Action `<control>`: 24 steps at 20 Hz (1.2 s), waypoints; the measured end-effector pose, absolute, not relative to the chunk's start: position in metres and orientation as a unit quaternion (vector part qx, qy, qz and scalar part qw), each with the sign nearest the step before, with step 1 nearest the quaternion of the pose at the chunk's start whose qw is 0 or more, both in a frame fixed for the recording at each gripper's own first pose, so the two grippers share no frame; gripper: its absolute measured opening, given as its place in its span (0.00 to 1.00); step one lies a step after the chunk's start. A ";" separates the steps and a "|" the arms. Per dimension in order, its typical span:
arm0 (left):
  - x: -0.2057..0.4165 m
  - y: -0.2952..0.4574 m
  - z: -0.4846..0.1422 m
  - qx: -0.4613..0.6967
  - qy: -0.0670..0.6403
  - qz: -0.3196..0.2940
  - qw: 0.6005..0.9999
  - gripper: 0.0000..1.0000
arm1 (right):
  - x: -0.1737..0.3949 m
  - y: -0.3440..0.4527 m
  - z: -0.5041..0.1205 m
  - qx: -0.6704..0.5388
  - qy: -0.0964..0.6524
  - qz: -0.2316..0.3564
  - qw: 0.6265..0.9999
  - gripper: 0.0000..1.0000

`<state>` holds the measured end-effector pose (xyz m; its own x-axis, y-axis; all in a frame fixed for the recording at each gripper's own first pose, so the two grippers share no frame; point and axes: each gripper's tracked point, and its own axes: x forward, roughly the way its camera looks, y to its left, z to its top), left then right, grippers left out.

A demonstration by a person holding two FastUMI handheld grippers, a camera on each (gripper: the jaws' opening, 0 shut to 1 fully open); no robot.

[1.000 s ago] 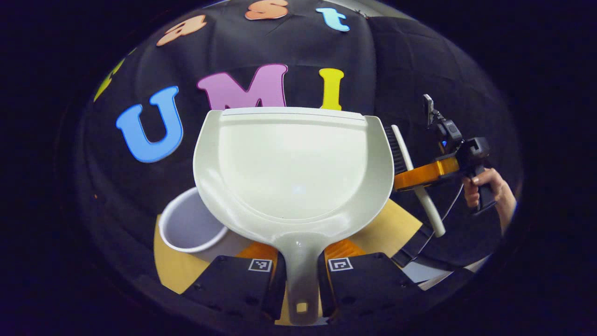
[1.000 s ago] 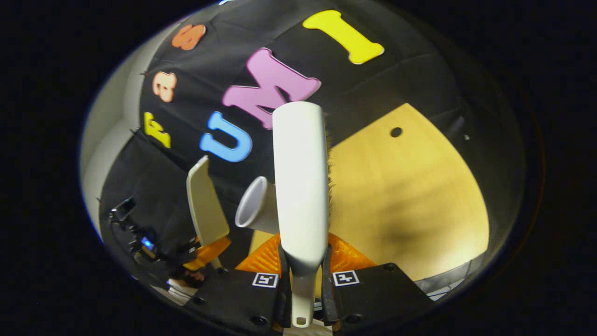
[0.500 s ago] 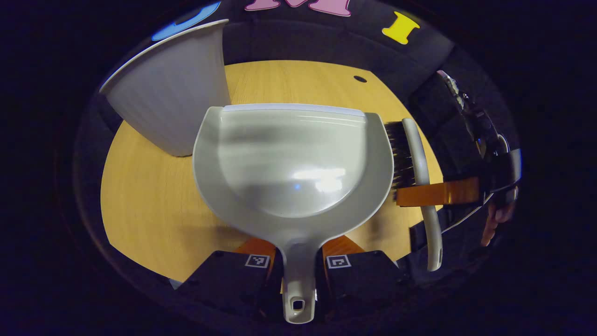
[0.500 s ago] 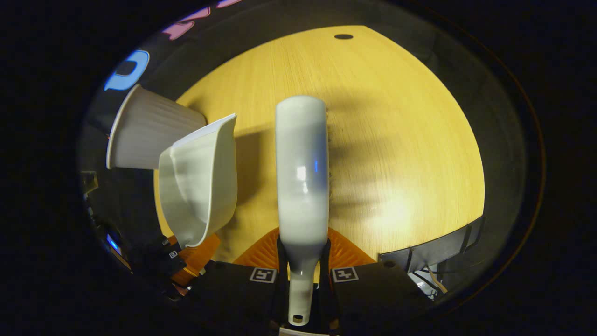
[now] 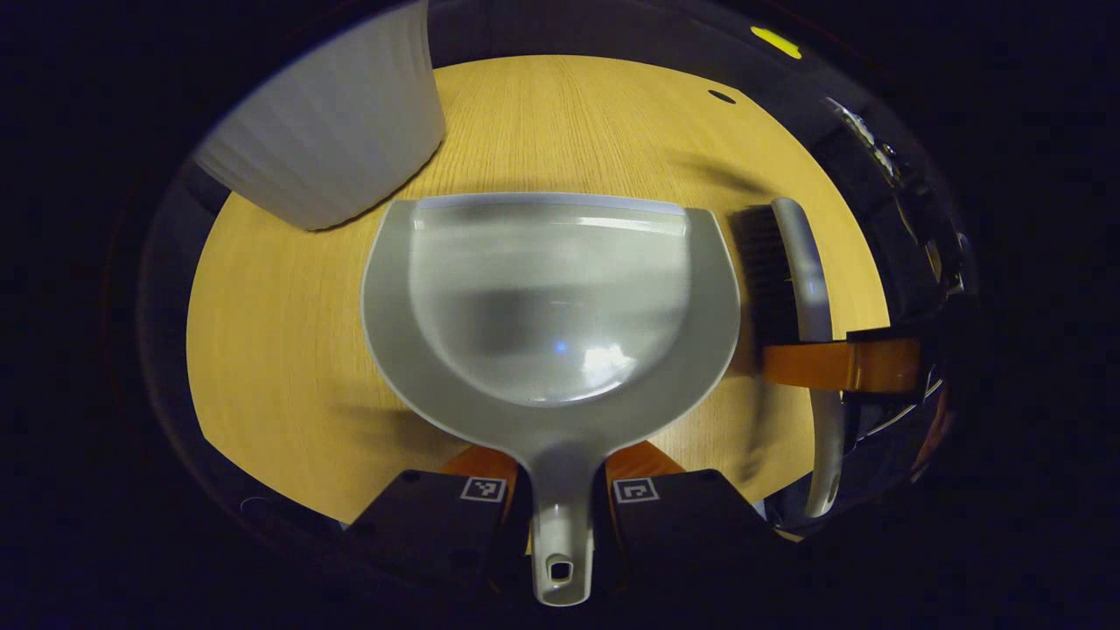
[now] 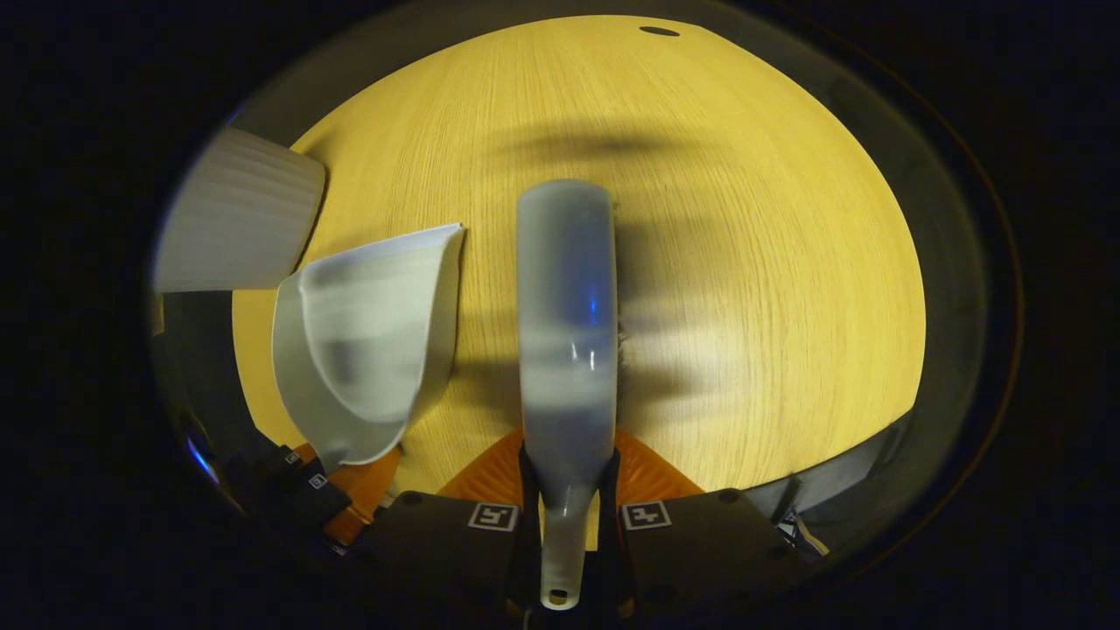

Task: Pick up the small broom and dustpan from the desktop, sweep the trash into the dustpan with the broom, and then empty the trash into the garbage bin.

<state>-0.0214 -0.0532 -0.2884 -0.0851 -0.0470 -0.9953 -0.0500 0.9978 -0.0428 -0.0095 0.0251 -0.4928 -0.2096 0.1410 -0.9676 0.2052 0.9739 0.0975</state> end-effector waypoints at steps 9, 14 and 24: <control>-0.026 -0.053 -0.290 -0.033 0.763 0.003 0.645 0.30 | -0.014 0.015 -0.496 0.101 0.790 -0.030 0.604 0.34; -0.030 -0.057 -0.280 -0.032 0.767 -0.010 0.641 0.88 | -0.007 0.005 -0.485 0.088 0.775 -0.032 0.625 0.81; -0.027 -0.070 -0.192 -0.056 0.679 -0.060 0.729 0.87 | -0.010 0.013 -0.379 0.165 0.674 0.054 0.718 0.99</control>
<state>-0.0266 -0.0704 -0.1925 0.0701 -0.1637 -0.9840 0.0105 0.9865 -0.1634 -0.0097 0.0131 -0.3793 0.0857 0.3001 -0.9501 0.1455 0.9396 0.3099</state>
